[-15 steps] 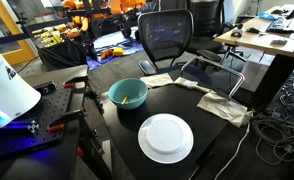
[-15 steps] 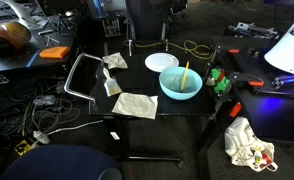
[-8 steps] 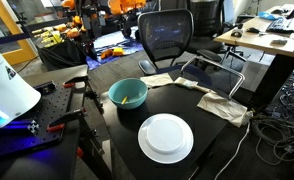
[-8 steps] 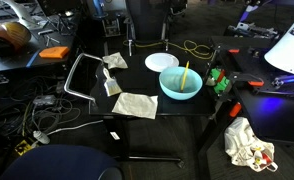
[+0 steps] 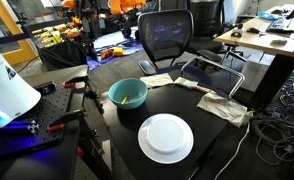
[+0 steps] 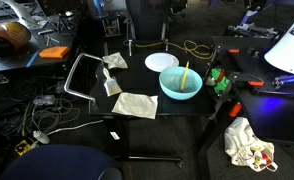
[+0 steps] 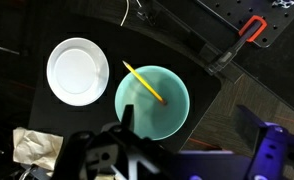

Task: Pick up the pencil from the light blue bowl and put it on the table.

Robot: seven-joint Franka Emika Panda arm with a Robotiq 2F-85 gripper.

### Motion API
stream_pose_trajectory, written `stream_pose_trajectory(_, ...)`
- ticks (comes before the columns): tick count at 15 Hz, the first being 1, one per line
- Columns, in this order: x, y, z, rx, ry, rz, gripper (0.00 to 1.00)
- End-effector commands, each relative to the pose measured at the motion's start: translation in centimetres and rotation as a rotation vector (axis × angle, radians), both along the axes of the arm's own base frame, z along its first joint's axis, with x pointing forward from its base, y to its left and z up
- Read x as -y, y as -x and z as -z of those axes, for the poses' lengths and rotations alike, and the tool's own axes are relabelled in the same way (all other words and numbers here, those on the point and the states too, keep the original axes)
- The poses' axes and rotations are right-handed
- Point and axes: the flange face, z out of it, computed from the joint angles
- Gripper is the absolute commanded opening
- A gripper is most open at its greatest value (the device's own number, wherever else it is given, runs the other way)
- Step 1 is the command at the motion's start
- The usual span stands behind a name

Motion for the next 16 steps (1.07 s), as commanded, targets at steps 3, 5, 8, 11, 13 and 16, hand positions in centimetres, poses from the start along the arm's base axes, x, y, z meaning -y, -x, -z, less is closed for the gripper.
stream_pose_trajectory(3, 1.0, -1.6, 2.2, -0.046, 0.003, -0.098, 1.0)
stream_pose_trajectory(5, 1.3, -2.3, 3.4, -0.057, 0.017, -0.127, 1.0)
stream_pose_trajectory(8, 1.5, -3.4, 5.6, -0.07, 0.029, -0.158, 1.0)
stream_pose_trajectory(11, 2.0, -4.3, 8.0, -0.087, 0.054, -0.201, 1.0)
stream_pose_trajectory(13, 2.7, -5.2, 9.6, -0.107, 0.067, -0.228, 1.0)
stream_pose_trajectory(16, 3.9, -6.7, 11.5, -0.129, 0.084, -0.266, 1.0)
